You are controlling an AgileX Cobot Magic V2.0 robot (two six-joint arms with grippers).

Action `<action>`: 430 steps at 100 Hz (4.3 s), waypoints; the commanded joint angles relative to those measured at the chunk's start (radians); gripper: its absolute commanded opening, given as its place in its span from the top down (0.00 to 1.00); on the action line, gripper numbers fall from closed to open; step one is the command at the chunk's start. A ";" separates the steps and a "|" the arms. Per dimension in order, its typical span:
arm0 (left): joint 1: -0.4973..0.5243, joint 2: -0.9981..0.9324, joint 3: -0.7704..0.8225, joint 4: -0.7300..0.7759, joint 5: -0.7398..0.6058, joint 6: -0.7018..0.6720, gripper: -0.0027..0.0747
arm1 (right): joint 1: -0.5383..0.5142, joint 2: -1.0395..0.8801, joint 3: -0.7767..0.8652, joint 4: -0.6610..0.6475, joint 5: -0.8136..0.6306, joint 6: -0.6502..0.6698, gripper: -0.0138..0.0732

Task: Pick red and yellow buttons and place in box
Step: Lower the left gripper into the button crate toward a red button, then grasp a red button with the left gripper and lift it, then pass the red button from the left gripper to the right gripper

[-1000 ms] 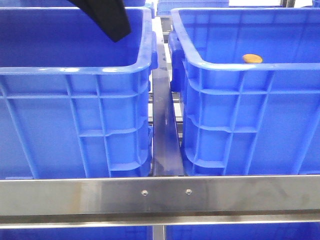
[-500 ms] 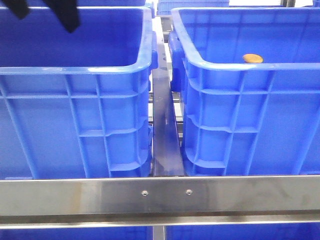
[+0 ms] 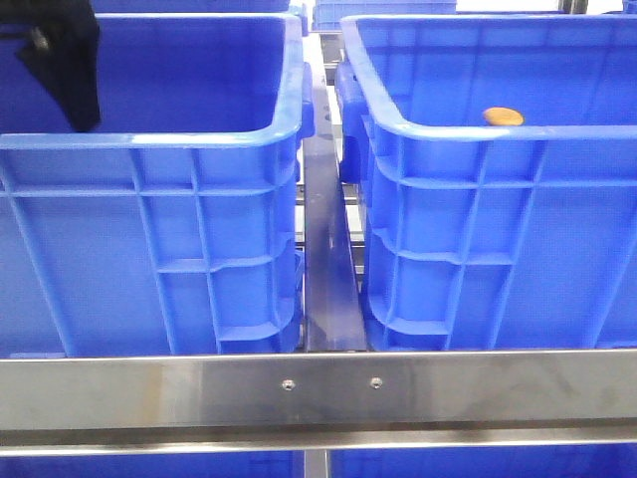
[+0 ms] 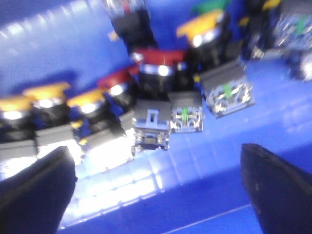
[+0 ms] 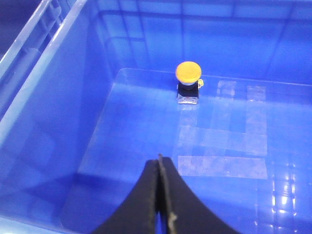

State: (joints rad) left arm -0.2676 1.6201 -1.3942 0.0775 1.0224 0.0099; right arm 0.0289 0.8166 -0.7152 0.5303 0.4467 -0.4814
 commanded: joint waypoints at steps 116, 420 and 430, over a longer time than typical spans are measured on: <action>0.016 0.118 -0.032 0.018 -0.143 0.004 0.14 | -0.003 -0.004 -0.023 0.021 -0.045 -0.001 0.92; -0.236 -0.162 -0.079 -0.631 -0.051 0.892 0.86 | 0.194 0.399 -0.292 0.778 0.309 -0.227 0.20; -0.236 -0.162 -0.079 -0.631 -0.051 0.892 0.86 | 0.215 0.443 -0.292 0.865 0.307 -0.259 0.20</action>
State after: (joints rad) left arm -0.4957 1.5025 -1.4390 -0.5020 1.0153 0.9008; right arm 0.2283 1.2445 -0.9692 1.2528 0.7752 -0.6881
